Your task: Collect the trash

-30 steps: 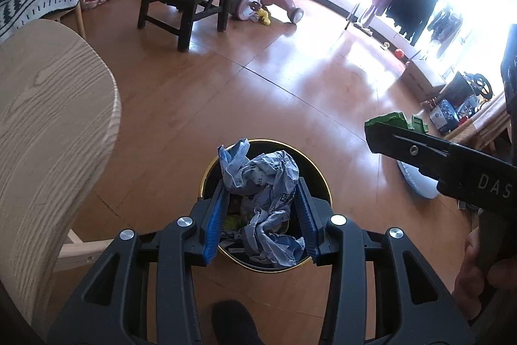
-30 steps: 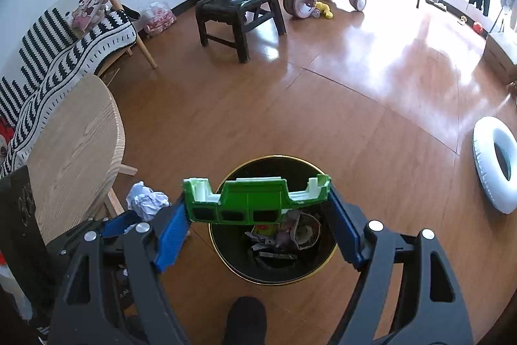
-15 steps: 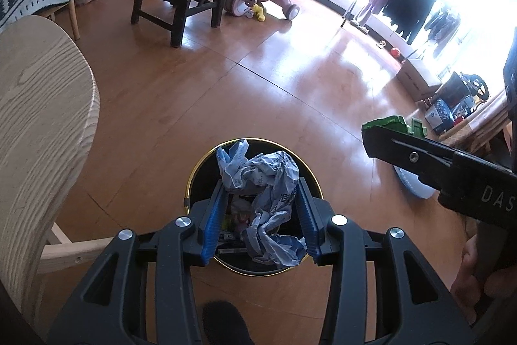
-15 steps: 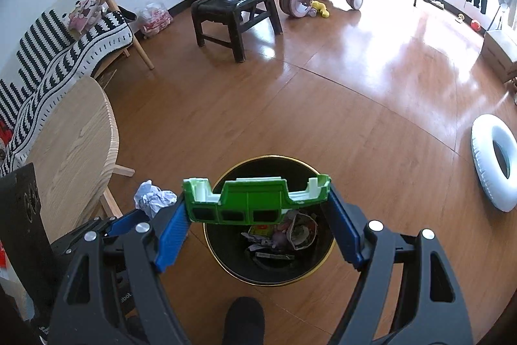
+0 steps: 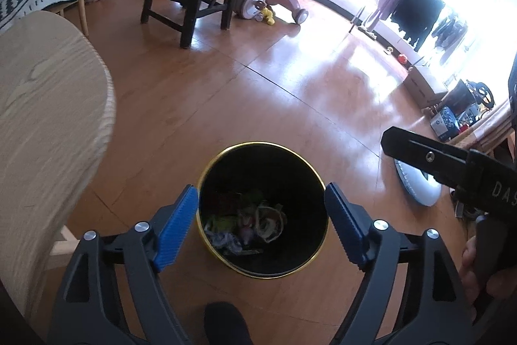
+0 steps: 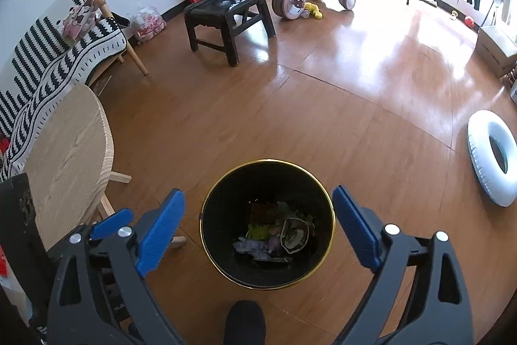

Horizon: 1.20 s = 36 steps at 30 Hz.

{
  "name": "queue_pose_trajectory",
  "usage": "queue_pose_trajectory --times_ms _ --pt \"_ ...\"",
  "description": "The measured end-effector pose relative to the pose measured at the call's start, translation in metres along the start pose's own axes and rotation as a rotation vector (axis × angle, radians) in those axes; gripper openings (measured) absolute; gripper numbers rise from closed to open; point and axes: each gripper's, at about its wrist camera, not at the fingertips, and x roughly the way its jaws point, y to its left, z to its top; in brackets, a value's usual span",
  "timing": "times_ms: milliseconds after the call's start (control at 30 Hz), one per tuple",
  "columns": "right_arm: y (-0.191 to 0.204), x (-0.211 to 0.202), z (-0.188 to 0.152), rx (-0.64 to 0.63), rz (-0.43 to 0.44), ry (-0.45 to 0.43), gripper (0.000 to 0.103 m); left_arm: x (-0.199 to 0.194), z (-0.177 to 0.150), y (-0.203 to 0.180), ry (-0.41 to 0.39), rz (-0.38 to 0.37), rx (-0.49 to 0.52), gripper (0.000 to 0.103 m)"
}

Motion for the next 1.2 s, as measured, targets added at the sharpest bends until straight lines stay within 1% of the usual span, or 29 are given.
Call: queue_pose_trajectory --times_ms 33,100,167,233,433,467,500,533,600,633,667,733,867,967,1100,1200 --pt "0.002 0.000 0.002 0.000 0.001 -0.004 0.092 -0.006 0.000 0.003 -0.002 0.016 -0.003 0.085" --pt "0.013 -0.002 0.004 -0.005 0.022 -0.013 0.092 -0.025 0.001 0.014 -0.026 0.041 -0.010 0.088" --pt "0.031 -0.006 0.006 -0.027 0.044 -0.028 0.093 -0.048 0.001 0.028 -0.060 0.071 -0.015 0.092" --pt "0.052 -0.010 0.009 -0.059 0.065 -0.042 0.095 -0.068 0.002 0.048 -0.088 0.115 -0.028 0.092" --pt "0.140 -0.018 0.008 -0.192 0.150 -0.063 0.095 -0.148 -0.009 0.137 -0.161 0.284 -0.174 0.093" --pt "0.164 -0.018 0.005 -0.230 0.172 -0.062 0.095 -0.162 -0.014 0.152 -0.172 0.315 -0.201 0.093" --pt "0.182 -0.019 0.003 -0.257 0.190 -0.062 0.095 -0.179 -0.020 0.172 -0.182 0.363 -0.235 0.093" --pt "0.199 -0.020 0.000 -0.282 0.206 -0.062 0.095 -0.192 -0.025 0.185 -0.190 0.395 -0.259 0.093" --pt "0.242 -0.022 -0.007 -0.342 0.248 -0.060 0.095 -0.222 -0.040 0.215 -0.214 0.455 -0.309 0.093" --pt "0.255 -0.023 -0.010 -0.360 0.263 -0.059 0.095 -0.236 -0.047 0.227 -0.223 0.484 -0.328 0.093" --pt "0.281 -0.024 -0.016 -0.397 0.293 -0.057 0.095 -0.252 -0.056 0.239 -0.234 0.516 -0.347 0.093" --pt "0.315 -0.025 -0.025 -0.444 0.323 -0.053 0.095 -0.286 -0.078 0.265 -0.262 0.585 -0.386 0.093" --pt "0.395 -0.029 -0.053 -0.572 0.390 -0.040 0.095 -0.337 -0.116 0.300 -0.300 0.684 -0.442 0.093" --pt "0.441 -0.034 -0.076 -0.646 0.431 -0.037 0.096 -0.372 -0.148 0.326 -0.316 0.762 -0.488 0.093" --pt "0.495 -0.036 -0.106 -0.734 0.472 -0.028 0.096 -0.403 -0.184 0.354 -0.323 0.834 -0.547 0.093" --pt "0.526 -0.035 -0.128 -0.788 0.487 -0.021 0.096 -0.424 -0.209 0.372 -0.326 0.860 -0.594 0.093"
